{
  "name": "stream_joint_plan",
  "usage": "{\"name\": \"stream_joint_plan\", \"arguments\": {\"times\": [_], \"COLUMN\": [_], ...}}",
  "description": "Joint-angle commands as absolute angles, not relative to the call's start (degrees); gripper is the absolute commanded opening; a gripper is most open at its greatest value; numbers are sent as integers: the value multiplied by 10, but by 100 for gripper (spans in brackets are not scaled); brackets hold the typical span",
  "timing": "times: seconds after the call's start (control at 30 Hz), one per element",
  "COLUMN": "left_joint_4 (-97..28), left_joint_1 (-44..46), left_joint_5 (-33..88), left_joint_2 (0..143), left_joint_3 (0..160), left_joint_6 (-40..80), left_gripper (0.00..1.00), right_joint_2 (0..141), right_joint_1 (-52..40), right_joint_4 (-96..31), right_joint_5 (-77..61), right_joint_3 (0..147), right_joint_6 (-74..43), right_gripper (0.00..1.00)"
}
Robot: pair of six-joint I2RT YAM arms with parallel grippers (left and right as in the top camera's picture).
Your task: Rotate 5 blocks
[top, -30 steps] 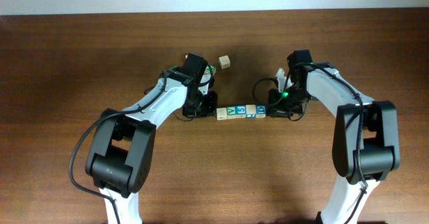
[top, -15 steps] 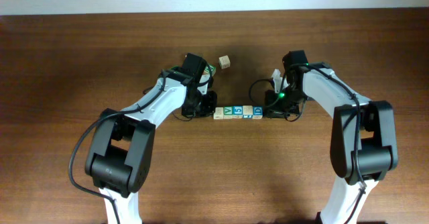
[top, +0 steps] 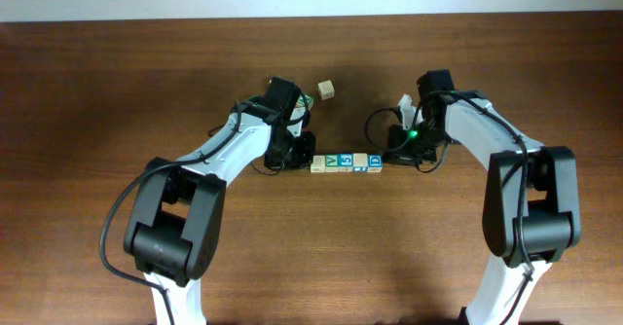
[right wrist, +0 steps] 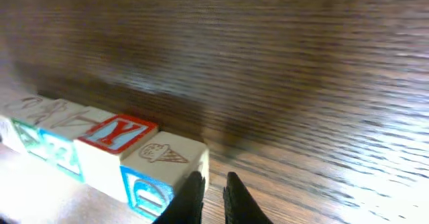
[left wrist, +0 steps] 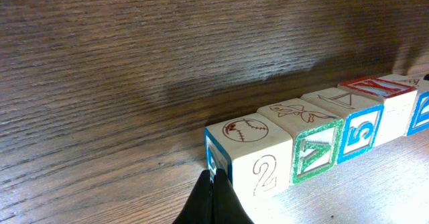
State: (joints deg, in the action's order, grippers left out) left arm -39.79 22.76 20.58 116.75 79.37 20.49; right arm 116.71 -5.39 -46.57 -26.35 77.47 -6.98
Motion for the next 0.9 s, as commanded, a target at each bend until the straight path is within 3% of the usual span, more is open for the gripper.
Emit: {"name": "stream_joint_plan", "arguments": {"times": [0.0, 0.37, 0.87], "left_joint_4": [-397, -397, -388], "left_joint_1": [229, 229, 227], "left_joint_5": [202, 202, 204], "left_joint_2": [1178, 1178, 1178], "left_joint_3": [787, 787, 787], "left_joint_6": [192, 192, 197], "left_gripper": [0, 0, 0], "right_joint_2": [1183, 1185, 1185], "right_joint_1": [-48, 50, 48], "right_joint_4": [-451, -433, -364], "right_joint_5": [-315, -456, -510], "right_joint_3": [759, 732, 661], "right_joint_6": [-65, -13, -9], "right_gripper": [9, 5, 5]}}
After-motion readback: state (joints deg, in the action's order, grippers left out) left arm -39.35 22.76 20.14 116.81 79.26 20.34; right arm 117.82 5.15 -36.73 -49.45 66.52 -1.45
